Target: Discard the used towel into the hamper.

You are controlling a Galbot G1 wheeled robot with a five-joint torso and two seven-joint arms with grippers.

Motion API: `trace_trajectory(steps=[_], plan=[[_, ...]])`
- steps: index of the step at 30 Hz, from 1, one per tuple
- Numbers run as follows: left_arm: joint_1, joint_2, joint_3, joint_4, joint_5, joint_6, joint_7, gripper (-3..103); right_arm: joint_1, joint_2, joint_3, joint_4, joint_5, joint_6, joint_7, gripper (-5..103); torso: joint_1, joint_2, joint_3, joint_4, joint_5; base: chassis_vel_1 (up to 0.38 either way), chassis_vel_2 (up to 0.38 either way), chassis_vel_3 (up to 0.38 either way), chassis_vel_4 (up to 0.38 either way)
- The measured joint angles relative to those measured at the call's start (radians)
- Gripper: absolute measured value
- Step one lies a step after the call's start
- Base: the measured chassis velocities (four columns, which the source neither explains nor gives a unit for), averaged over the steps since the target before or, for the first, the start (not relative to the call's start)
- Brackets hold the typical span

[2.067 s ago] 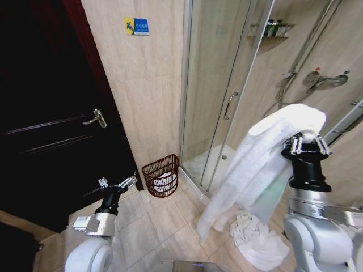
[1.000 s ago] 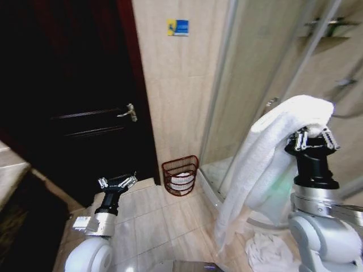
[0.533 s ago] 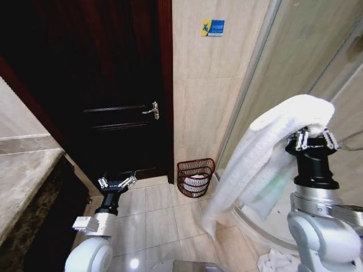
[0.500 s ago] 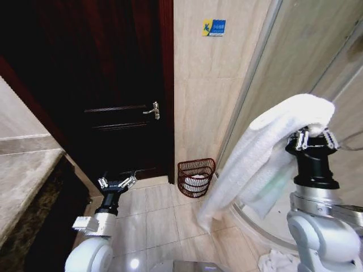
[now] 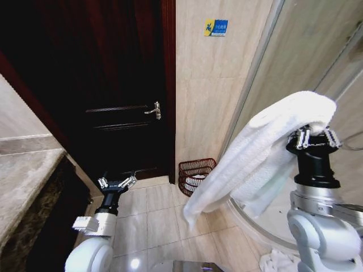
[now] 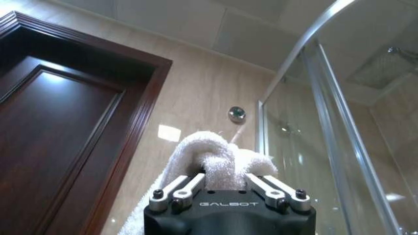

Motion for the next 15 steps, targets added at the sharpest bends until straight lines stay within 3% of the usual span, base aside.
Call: trace_trajectory(steps=[15], plan=[[0.0,0.0,0.0,0.0,0.0,0.0,0.0,100,0.001,-0.005,-0.003,0.0,0.015,0.0,-0.001,13,0.0,0.0,0.0,0.0002,0.0002,0.069,0.071,-0.073,-0.069]])
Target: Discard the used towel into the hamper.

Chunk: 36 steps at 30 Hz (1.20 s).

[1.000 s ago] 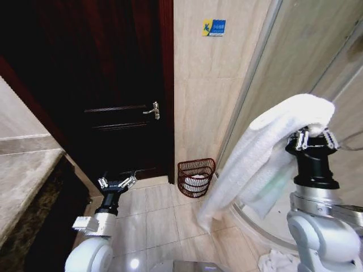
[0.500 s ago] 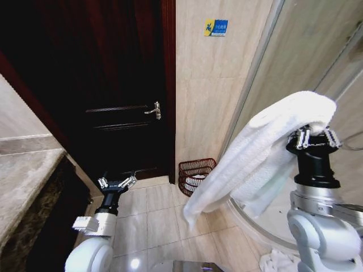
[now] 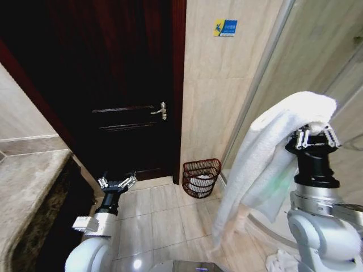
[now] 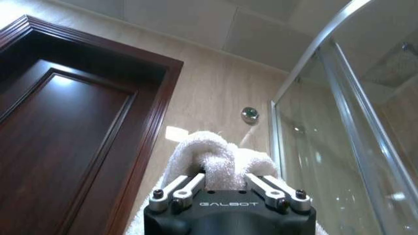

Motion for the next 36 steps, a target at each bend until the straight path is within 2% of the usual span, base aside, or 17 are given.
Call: trace_trajectory(steps=[5,9,20,29,36], plan=[[0.0,0.0,0.0,0.0,0.0,0.0,0.0,100,0.014,-0.015,0.003,-0.004,0.013,0.0,0.0,13,0.0,0.0,0.0,-0.0003,0.0,0.0,0.0,0.0,0.0],[0.0,0.0,0.0,0.0,0.0,0.0,0.0,100,0.062,-0.057,0.011,-0.027,0.047,-0.007,-0.003,13,0.0,0.0,0.0,-0.0002,0.0,0.0,0.0,0.0,0.0],[0.0,0.0,0.0,0.0,0.0,0.0,0.0,100,0.285,-0.161,-0.033,-0.143,0.133,-0.024,-0.028,13,0.0,0.0,0.0,-0.0002,0.0,0.0,0.0,0.0,0.0],[0.0,0.0,0.0,0.0,0.0,0.0,0.0,100,0.443,-0.186,-0.077,-0.279,0.158,-0.023,-0.048,13,0.0,0.0,0.0,-0.0002,0.0,0.0,0.0,0.0,0.0],[0.0,0.0,0.0,0.0,0.0,0.0,0.0,100,0.528,-0.171,-0.102,-0.361,0.158,-0.008,-0.072,13,0.0,0.0,0.0,-0.0002,-0.0001,0.0,0.0,0.0,0.0]])
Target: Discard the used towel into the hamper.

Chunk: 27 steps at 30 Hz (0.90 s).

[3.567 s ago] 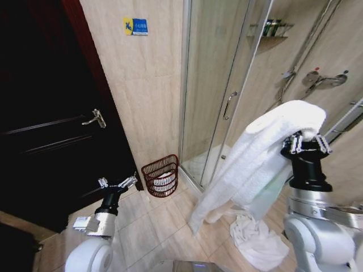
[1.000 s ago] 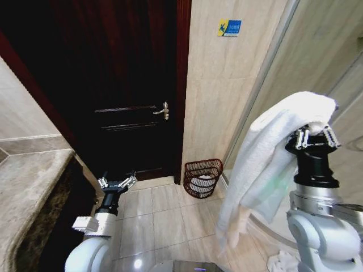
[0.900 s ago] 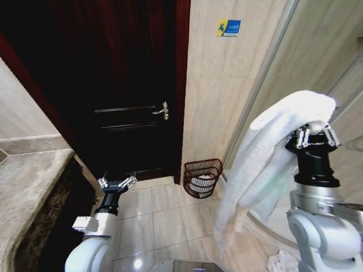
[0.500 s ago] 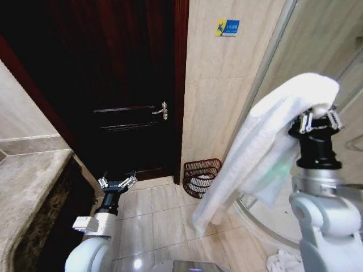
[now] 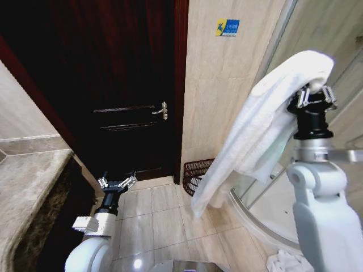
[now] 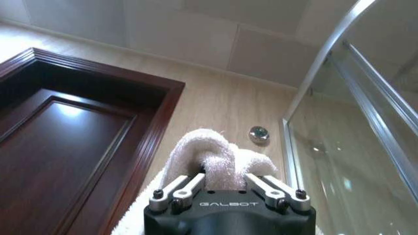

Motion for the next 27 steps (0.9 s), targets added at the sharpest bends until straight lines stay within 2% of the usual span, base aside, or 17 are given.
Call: trace_trajectory(steps=[8,14,27], plan=[[0.0,0.0,0.0,0.0,0.0,0.0,0.0,100,0.066,0.018,-0.034,-0.057,-0.019,0.022,-0.025,13,0.0,0.0,0.0,0.0001,-0.0002,0.0,0.0,0.0,0.0],[0.0,0.0,0.0,0.0,0.0,0.0,0.0,100,0.079,0.03,-0.043,-0.051,-0.022,0.009,-0.038,13,0.0,0.0,0.0,0.0,-0.0002,0.0,0.0,0.0,0.0],[0.0,0.0,0.0,0.0,0.0,0.0,0.0,100,0.041,0.041,-0.04,-0.033,-0.016,0.012,-0.043,13,0.0,0.0,0.0,-0.0002,-0.0001,-0.054,0.047,0.05,-0.053]])
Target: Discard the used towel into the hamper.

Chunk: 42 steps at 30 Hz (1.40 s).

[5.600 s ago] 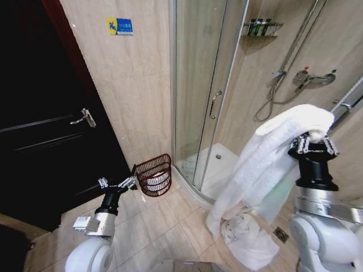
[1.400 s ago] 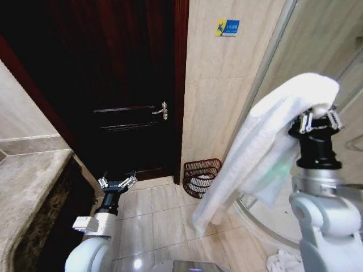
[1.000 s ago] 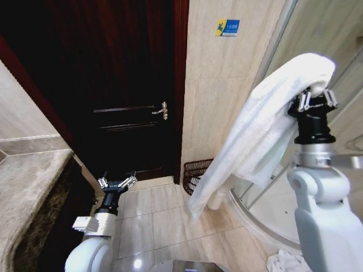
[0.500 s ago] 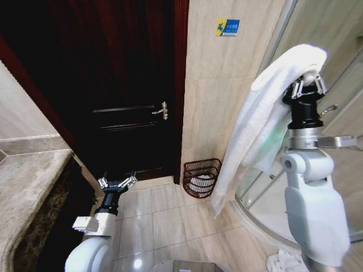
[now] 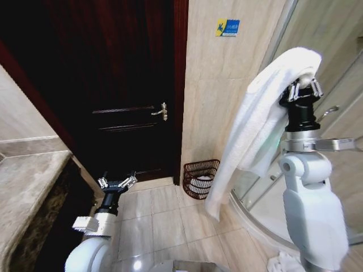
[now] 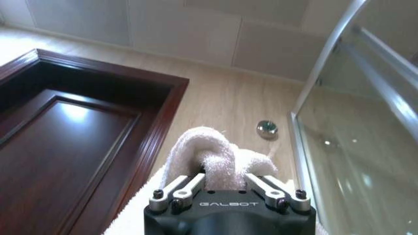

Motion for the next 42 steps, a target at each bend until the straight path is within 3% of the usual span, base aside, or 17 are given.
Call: trace_trajectory(steps=[7,9,10,14,16,29,42], plan=[[0.0,0.0,0.0,0.0,0.0,0.0,0.0,100,0.032,0.001,-0.04,-0.015,0.019,0.006,-0.006,13,0.0,0.0,0.0,0.0003,-0.0004,-0.19,0.212,0.204,-0.192],[0.0,0.0,0.0,0.0,0.0,0.0,0.0,100,0.082,-0.004,-0.061,-0.042,0.04,0.02,-0.012,13,0.001,0.0,0.0,0.0006,0.0008,-0.207,0.217,0.221,-0.206],[0.0,0.0,0.0,0.0,0.0,0.0,0.0,100,0.13,-0.008,-0.077,-0.069,0.046,0.032,-0.019,13,0.002,0.0,0.001,0.0005,-0.001,-0.158,0.134,0.176,-0.077],[0.0,0.0,0.0,0.0,0.0,0.0,0.0,100,0.2,-0.013,-0.105,-0.109,0.049,0.046,-0.026,13,0.001,0.0,0.001,0.0004,0.0007,-0.125,0.131,0.083,-0.046],[0.0,0.0,0.0,0.0,0.0,0.0,0.0,100,0.246,-0.014,-0.124,-0.135,0.051,0.054,-0.03,13,0.001,-0.001,0.001,0.0,-0.0001,-0.037,0.067,-0.024,0.002],[0.0,0.0,0.0,0.0,0.0,0.0,0.0,100,0.463,-0.006,-0.186,-0.316,0.046,0.084,-0.064,13,0.0,0.0,0.0,0.0,0.0004,0.026,-0.021,-0.025,0.022],[0.0,0.0,0.0,0.0,0.0,0.0,0.0,100,0.679,0.041,-0.224,-0.531,0.017,0.18,-0.137,13,0.0,0.0,0.0,0.0002,-0.0001,0.0,0.0,0.0,0.0]])
